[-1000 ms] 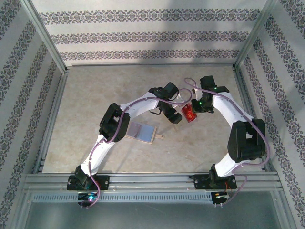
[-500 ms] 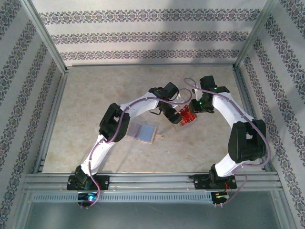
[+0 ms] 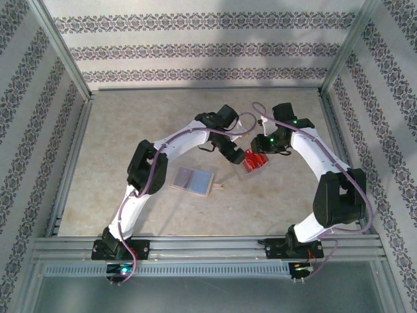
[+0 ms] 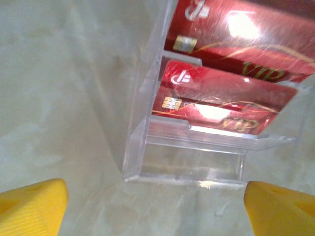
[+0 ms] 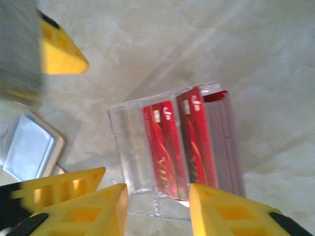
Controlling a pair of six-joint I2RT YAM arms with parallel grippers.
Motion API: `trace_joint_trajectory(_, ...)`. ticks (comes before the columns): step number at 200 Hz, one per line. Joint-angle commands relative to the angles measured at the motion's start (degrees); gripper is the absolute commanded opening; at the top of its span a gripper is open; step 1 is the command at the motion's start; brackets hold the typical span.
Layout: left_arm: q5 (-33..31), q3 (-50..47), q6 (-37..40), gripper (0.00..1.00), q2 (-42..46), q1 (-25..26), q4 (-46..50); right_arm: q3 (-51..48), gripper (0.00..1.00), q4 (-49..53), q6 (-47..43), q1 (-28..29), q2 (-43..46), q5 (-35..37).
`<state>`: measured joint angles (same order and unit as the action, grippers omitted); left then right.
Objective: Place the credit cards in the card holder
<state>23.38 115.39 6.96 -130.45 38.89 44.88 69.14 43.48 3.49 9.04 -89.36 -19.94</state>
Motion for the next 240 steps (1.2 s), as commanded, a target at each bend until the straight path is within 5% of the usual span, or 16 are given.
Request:
trace_joint_trajectory(1,1.63,-2.59,-1.64,0.92,3.48,-1.74,1.63,0.15,0.36,1.16,1.09,2.13,-1.3,-1.0)
trace_joint_trajectory(95,2.84,-12.81,-7.08,0.9,3.68,-3.05,-2.64,1.87,0.39,2.75,-0.32,4.64,-5.97,10.55)
trace_joint_trajectory(240,4.84,-11.07,-8.9,0.88,-0.77,-1.74,-2.88,3.72,0.31,1.69,-0.38,6.17,-11.29,11.42)
